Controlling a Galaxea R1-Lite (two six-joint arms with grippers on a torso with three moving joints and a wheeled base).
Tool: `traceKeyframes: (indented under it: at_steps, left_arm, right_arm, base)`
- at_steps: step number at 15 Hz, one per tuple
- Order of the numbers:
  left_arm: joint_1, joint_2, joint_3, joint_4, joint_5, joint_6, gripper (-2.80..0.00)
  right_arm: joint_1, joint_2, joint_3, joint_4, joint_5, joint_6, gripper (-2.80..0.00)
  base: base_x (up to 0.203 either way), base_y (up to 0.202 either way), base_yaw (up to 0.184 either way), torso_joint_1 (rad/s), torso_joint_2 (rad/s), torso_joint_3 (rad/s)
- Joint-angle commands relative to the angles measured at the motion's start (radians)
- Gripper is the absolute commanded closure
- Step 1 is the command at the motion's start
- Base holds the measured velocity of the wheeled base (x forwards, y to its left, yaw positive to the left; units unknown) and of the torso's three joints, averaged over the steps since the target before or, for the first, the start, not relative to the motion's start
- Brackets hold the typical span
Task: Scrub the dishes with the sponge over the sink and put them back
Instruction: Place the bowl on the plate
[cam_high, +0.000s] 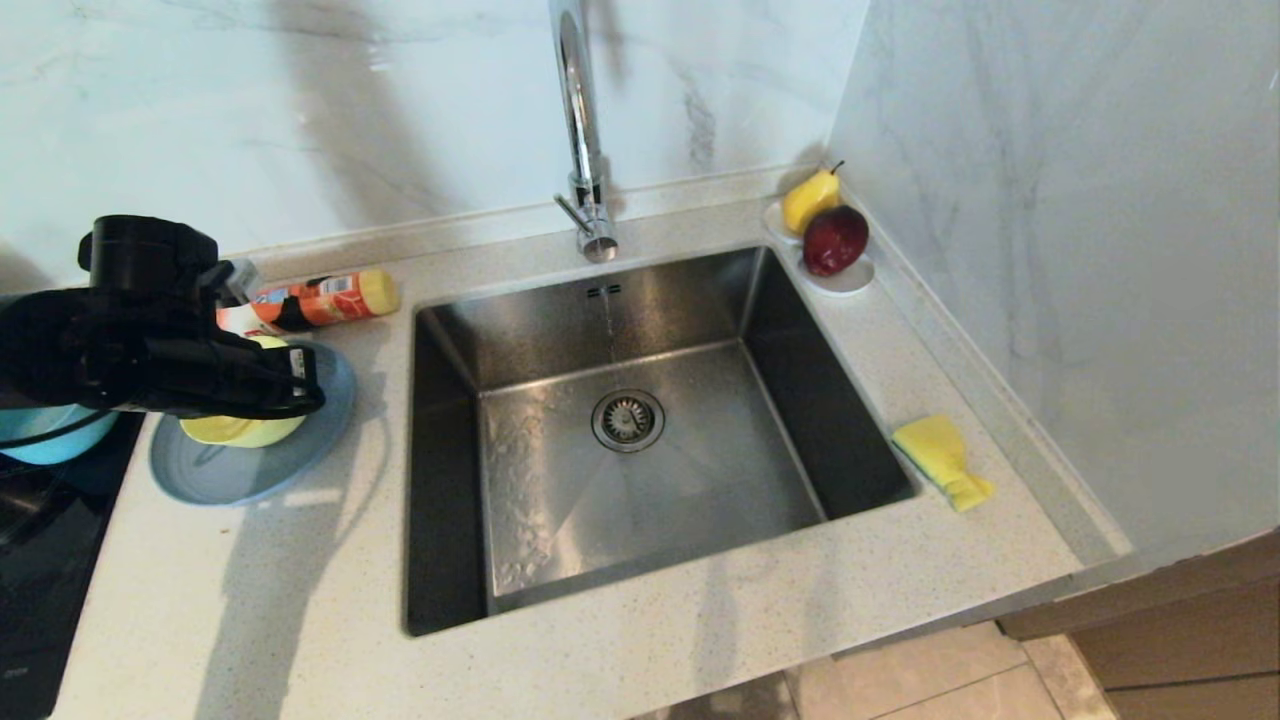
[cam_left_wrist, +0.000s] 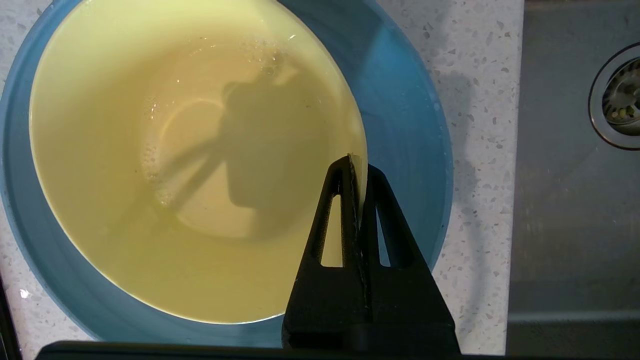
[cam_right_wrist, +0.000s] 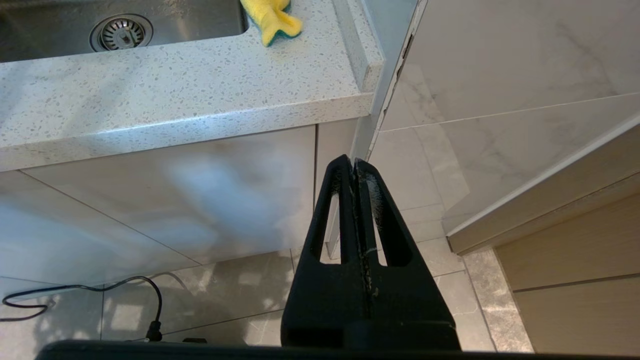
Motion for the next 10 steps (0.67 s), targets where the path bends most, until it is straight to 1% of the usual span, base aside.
traceKeyframes:
  at_steps: [1,10]
  left_arm:
    - [0.001,0.001,-0.003,0.001,0.001,0.002,0.00]
    - [0.018,0.010,-0.027,-0.007,0.026,0.018,0.00]
  right_arm:
    - [0.000,0.002,0.000,0.000,0.000,0.000,0.00]
    - [0.000,0.002,0.000,0.000,0.000,0.000,0.00]
  base:
    - [0.000,0.000,0.000,0.000,0.00,0.000]
    - [0.000,0.000,0.000,0.000,0.00,0.000]
